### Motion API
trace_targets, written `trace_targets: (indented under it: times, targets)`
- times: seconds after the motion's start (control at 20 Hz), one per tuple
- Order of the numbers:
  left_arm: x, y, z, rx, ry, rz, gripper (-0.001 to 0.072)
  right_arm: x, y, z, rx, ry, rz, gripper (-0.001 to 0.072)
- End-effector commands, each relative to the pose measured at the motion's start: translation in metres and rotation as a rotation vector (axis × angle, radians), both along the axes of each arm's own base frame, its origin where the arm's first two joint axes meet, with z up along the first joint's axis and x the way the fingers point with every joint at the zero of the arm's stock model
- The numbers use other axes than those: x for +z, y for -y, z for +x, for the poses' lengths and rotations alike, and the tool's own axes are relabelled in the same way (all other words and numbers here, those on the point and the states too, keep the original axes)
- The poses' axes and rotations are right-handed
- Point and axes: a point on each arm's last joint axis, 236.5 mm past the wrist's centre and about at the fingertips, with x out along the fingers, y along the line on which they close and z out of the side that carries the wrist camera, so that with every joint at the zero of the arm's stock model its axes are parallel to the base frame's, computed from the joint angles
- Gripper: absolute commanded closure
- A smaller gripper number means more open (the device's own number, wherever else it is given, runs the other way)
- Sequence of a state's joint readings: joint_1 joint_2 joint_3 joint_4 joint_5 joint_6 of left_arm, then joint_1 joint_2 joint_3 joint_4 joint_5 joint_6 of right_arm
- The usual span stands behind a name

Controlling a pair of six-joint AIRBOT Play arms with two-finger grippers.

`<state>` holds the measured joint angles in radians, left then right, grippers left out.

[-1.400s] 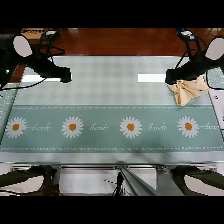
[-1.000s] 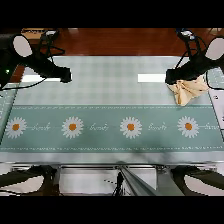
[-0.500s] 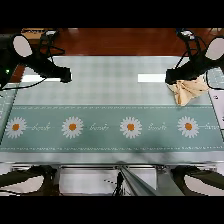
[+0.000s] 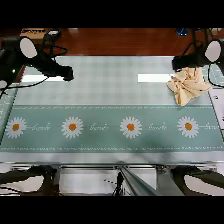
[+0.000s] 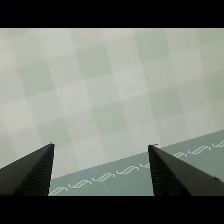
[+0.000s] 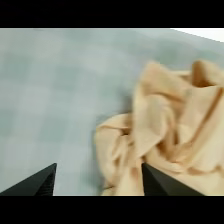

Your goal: Fold the shirts.

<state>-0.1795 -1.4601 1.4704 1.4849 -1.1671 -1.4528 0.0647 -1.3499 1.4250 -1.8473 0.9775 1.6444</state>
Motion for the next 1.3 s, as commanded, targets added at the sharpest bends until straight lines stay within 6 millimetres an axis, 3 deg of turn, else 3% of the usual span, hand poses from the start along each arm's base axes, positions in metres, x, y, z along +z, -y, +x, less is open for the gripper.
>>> trace_targets:
  times: [0.0, 0.1, 0.2, 0.35, 0.6, 0.65, 0.7, 0.75, 0.8, 0.85, 0.95, 1.1, 1.25]
  targets:
    - [-0.013, -0.005, 0.011, 0.003, 0.007, 0.030, 0.0019, 0.000, 0.097, 0.016, -0.317, 0.132, 0.031, 0.0118]
    - [-0.015, -0.005, 0.011, 0.002, 0.004, 0.029, 0.0019, -0.040, 0.138, 0.004, -0.455, 0.064, 0.171, 0.0117]
    - [-0.015, 0.000, 0.009, 0.003, -0.004, 0.008, 0.0019, -0.079, 0.158, -0.006, -0.544, -0.010, 0.314, 0.0117]
    - [-0.014, 0.014, 0.006, 0.004, -0.019, -0.056, 0.0019, -0.129, 0.155, -0.006, -0.559, -0.101, 0.462, 0.0117]
    - [-0.012, 0.023, 0.004, 0.003, -0.026, -0.096, 0.0019, -0.203, 0.131, 0.000, -0.537, -0.234, 0.470, 0.0134]
    - [-0.012, 0.023, 0.004, 0.003, -0.026, -0.096, 0.0020, -0.212, 0.122, 0.005, -0.514, -0.242, 0.464, 0.0170]
    - [-0.012, 0.023, 0.004, 0.003, -0.026, -0.096, 0.0020, -0.216, 0.113, 0.011, -0.470, -0.241, 0.446, 0.0354]
    - [-0.012, 0.023, 0.004, 0.003, -0.025, -0.096, 0.0021, -0.212, 0.105, 0.018, -0.413, -0.228, 0.419, 0.0626]
    - [-0.010, 0.023, 0.004, 0.003, -0.021, -0.097, 0.0021, -0.202, 0.100, 0.025, -0.367, -0.201, 0.398, 0.0683]
    - [-0.006, 0.023, 0.004, 0.002, -0.015, -0.098, 0.0022, -0.184, 0.096, 0.033, -0.307, -0.165, 0.366, 0.0683]
    - [0.013, 0.023, 0.002, -0.005, 0.006, -0.102, 0.0023, -0.129, 0.089, 0.045, -0.171, -0.085, 0.282, 0.0684]
    - [0.070, 0.033, 0.000, -0.022, 0.094, -0.161, 0.0023, 0.001, 0.064, 0.046, -0.023, 0.135, 0.194, 0.0685]
    - [0.154, 0.050, -0.011, -0.053, 0.253, -0.274, 0.0023, 0.133, 0.013, 0.009, 0.078, 0.387, 0.228, 0.0685]
